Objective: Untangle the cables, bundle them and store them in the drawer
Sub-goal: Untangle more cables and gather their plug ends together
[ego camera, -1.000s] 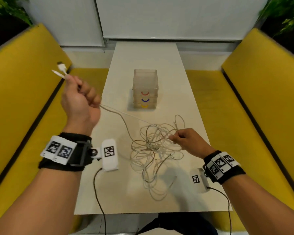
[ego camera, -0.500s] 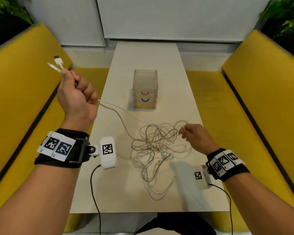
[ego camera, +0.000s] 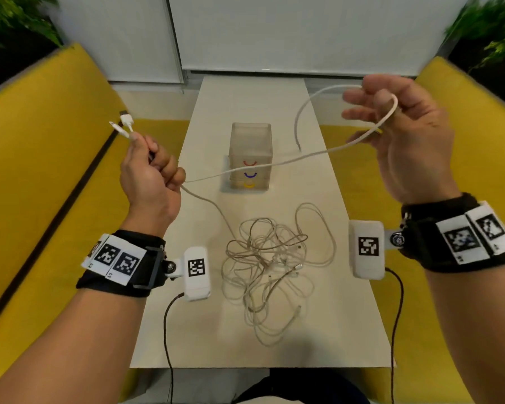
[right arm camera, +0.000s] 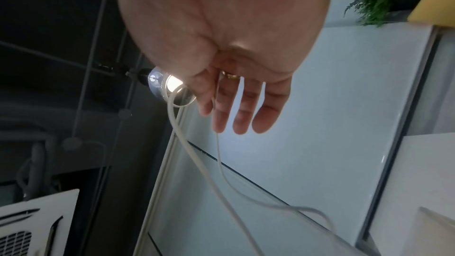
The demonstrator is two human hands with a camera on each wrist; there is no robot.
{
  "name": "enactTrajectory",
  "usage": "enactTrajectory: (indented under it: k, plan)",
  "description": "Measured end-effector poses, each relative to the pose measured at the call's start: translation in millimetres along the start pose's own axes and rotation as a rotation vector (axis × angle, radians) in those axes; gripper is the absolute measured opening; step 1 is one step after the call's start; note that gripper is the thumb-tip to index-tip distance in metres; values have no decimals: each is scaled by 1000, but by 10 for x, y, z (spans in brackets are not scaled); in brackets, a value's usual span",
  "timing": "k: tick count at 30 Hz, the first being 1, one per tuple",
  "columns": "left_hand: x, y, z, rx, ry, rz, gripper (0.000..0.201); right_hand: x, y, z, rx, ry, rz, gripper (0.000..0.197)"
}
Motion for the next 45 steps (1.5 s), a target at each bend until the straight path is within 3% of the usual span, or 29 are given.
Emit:
enactTrajectory:
  k: [4,9,16,20,23,26,28,30,32,36,37,40,42,45]
  plan:
    - [-16,40,8,-2,0,7,44,-43,-276,51,-214,-73,-52,20]
    - [-49,61,26,-28,-6,52,52,-306,-1048,297,-459,-79,-375,29]
    - [-48,89,93,8,-80,36,54,-807,-1931,879,-933,74,-660,32]
    - [-57,99,119,14,-94,26,53,-1086,-2164,1116,-991,87,-749,34]
    - [-81,163,94,6,-86,34,53,-1171,-2229,1091,-939,91,-800,49]
    - [-114,225,54,-6,-53,42,53,-1209,-2217,928,-934,82,-724,67]
    - [-136,258,40,-8,-32,40,53,-1219,-2088,725,-900,-55,-572,59]
    - [-152,278,37,-22,-15,34,53,-1243,-1952,458,-878,-70,-440,39]
    - [-167,291,37,-31,4,26,53,-1303,-1918,205,-864,153,-439,27]
    - [-215,325,41,-28,21,18,49,-1606,-2000,-118,-908,773,-757,11]
    - [-223,332,45,-28,24,14,48,-1711,-2032,-152,-971,894,-833,13]
    - [-235,344,54,-31,27,11,47,-2008,-2187,-117,-1189,1201,-997,48]
    - [-238,346,49,-36,24,18,47,-2154,-2253,-64,-1328,1318,-1031,54]
    - [-241,341,32,-43,27,18,47,-2243,-2270,-33,-1451,1295,-886,25]
Point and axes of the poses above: each hand's wrist, its own x-axis towards the middle knuckle, its own z-axis out of the back of the hand, y = z × x, the point moved 2 cm from there along x, towards the middle knuckle, and after that the axes turned 11 degrees about x, right-handed, at the moved point
